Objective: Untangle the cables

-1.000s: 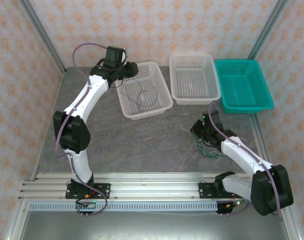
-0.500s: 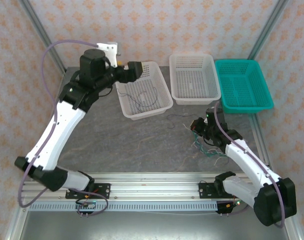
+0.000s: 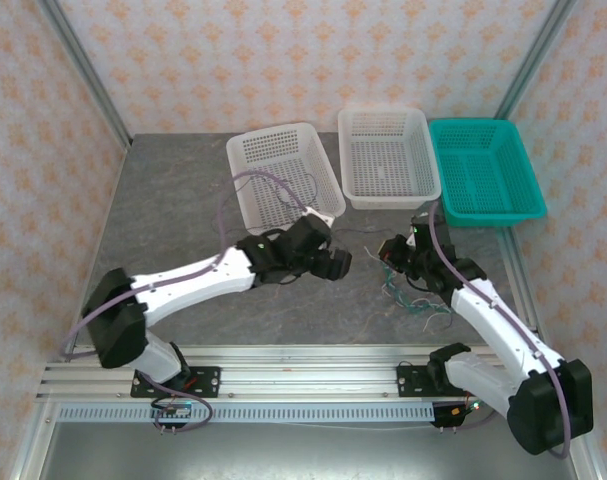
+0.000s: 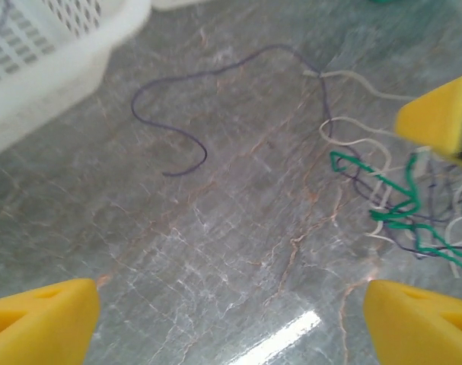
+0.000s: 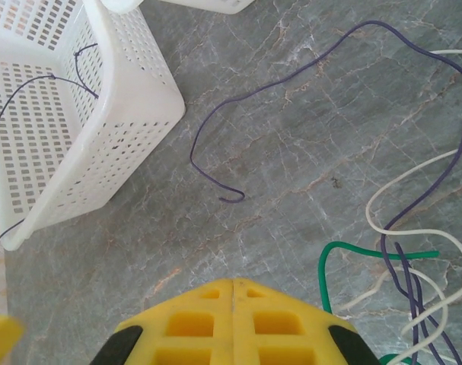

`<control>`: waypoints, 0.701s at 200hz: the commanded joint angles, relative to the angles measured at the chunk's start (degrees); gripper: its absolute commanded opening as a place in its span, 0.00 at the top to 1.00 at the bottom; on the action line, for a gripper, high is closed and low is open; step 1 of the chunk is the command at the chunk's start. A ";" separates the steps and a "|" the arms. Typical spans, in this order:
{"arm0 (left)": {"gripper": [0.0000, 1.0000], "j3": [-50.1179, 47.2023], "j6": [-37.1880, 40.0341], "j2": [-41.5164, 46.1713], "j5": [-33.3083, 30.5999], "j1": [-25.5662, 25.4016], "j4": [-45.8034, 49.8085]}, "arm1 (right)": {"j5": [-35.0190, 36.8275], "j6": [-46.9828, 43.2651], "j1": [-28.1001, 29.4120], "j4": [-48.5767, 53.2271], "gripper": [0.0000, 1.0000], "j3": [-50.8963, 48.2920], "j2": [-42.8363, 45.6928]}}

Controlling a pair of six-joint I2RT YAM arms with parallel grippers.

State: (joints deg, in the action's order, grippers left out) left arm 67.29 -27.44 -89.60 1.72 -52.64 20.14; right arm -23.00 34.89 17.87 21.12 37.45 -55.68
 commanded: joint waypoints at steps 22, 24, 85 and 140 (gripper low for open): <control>0.10 0.47 -5.82 -7.85 -8.15 -0.22 -9.83 | 1.63 0.86 0.30 3.34 1.00 -2.62 5.06; 0.10 0.63 -5.86 -8.35 -8.31 -0.30 -9.96 | 1.73 0.94 0.32 3.47 1.00 -2.64 5.25; 0.10 12.60 -4.64 -23.80 -12.44 -0.19 -7.48 | 2.15 1.92 0.31 4.45 1.00 -3.31 7.01; 0.14 22.87 -6.82 -33.88 -18.63 -0.09 -1.71 | 2.40 2.29 0.31 4.89 1.00 -3.17 7.83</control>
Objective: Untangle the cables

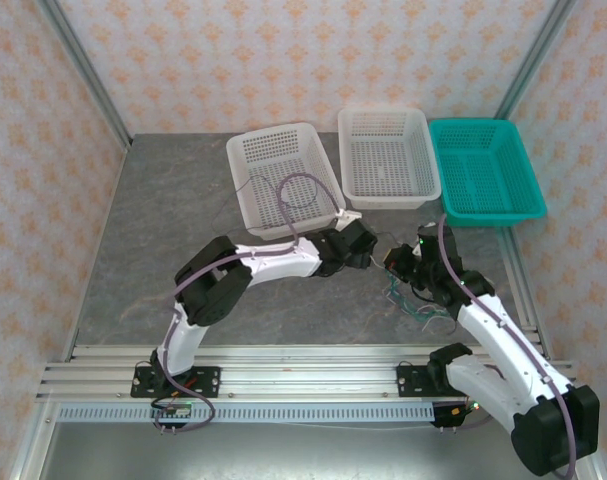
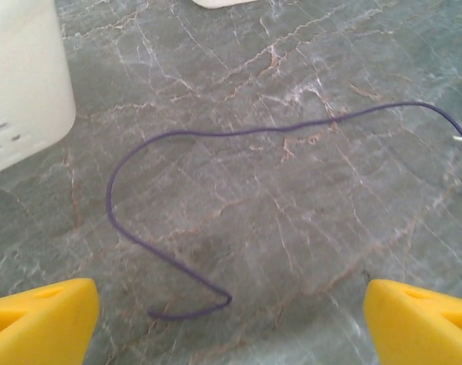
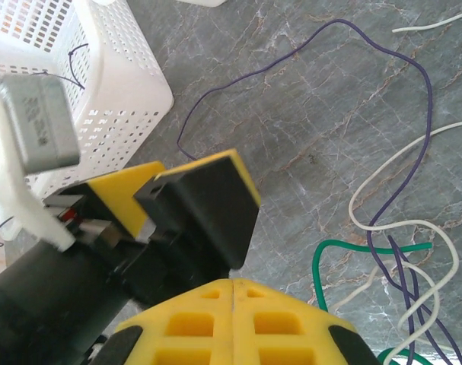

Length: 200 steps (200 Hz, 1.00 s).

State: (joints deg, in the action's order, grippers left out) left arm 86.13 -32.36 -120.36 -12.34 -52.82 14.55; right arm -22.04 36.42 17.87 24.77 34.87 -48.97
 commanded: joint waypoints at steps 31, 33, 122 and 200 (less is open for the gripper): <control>0.44 5.30 -4.91 -6.01 -3.64 0.43 4.44 | 1.52 0.89 0.33 1.24 1.00 -0.51 1.16; 0.46 5.28 -5.08 -6.07 -3.54 0.43 4.61 | 1.49 0.87 0.33 1.22 1.00 -0.51 1.16; 1.00 -3.23 -6.66 8.46 3.48 0.43 3.21 | 9.57 3.31 0.15 2.20 1.00 -1.72 1.72; 1.00 -0.11 -0.51 43.68 -2.02 2.78 23.12 | 17.19 1.72 -3.18 -5.85 1.00 -7.84 -7.09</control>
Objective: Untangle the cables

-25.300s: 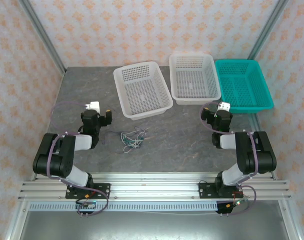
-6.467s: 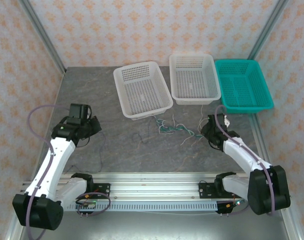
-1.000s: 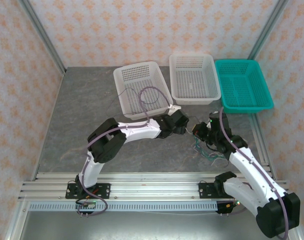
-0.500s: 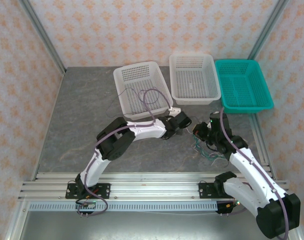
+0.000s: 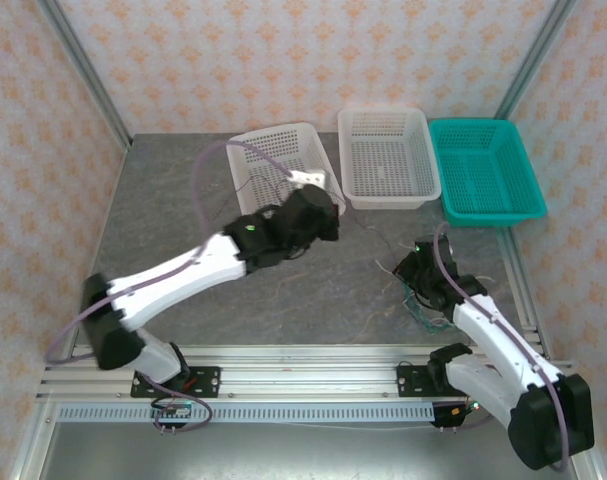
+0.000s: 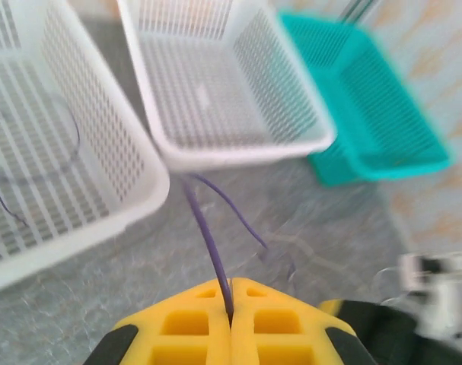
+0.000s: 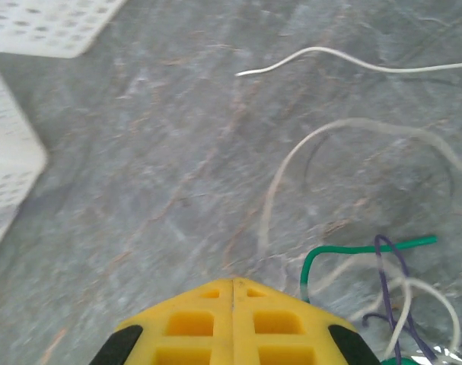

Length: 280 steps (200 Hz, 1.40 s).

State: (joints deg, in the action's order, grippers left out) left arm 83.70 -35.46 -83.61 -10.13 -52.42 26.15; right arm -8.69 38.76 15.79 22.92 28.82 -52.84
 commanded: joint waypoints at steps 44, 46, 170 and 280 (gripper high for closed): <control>1.00 0.15 2.31 24.46 -1.09 14.42 18.48 | 6.91 0.94 -1.35 -9.11 1.00 -5.16 -10.15; 1.00 0.15 2.63 25.05 -1.35 14.97 18.93 | 7.15 1.07 -1.37 -9.14 1.00 -5.24 -10.39; 1.00 3.35 14.13 35.05 -18.34 28.61 37.58 | 2.62 -4.31 -5.79 -14.26 1.00 4.25 -18.68; 1.00 -9.78 13.18 33.35 12.62 28.67 25.06 | -11.60 -23.92 14.09 -14.26 0.11 10.33 1.16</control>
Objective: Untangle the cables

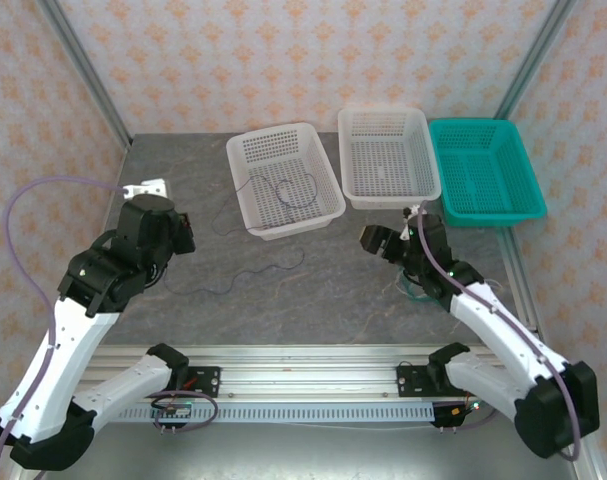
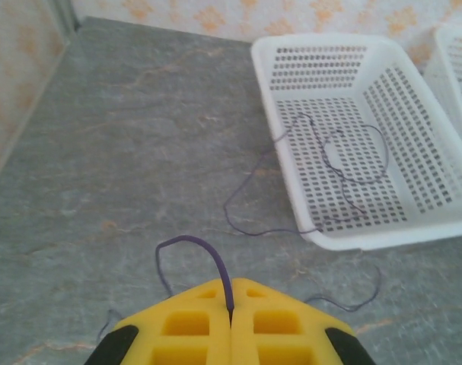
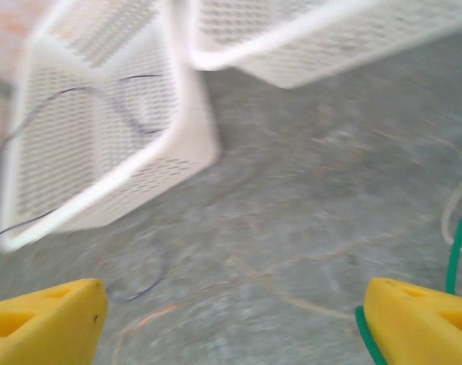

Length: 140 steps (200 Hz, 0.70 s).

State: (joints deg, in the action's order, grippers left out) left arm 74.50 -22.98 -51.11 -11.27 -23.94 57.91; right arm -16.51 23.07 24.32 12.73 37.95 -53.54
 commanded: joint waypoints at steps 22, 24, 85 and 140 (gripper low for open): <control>1.00 -0.67 0.36 0.75 28.71 0.15 -12.70 | -3.28 -12.94 14.55 -13.43 0.07 0.48 1.06; 1.00 -0.67 0.21 0.75 29.73 0.09 -13.28 | -3.14 -13.68 15.46 -14.36 0.06 0.46 0.96; 1.00 -0.57 -3.20 1.23 36.75 -1.68 -19.93 | 13.98 -22.30 21.74 -3.02 0.00 11.57 -16.57; 1.00 5.19 -4.63 -2.48 37.20 -7.44 -23.76 | -6.83 -34.73 30.15 -31.47 0.01 1.96 -15.68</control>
State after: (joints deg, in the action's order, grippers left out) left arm 75.37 -26.94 -51.94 24.91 -28.86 38.39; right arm -17.56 -2.31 50.57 -6.76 40.32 -68.29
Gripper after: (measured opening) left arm 0.046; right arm 0.993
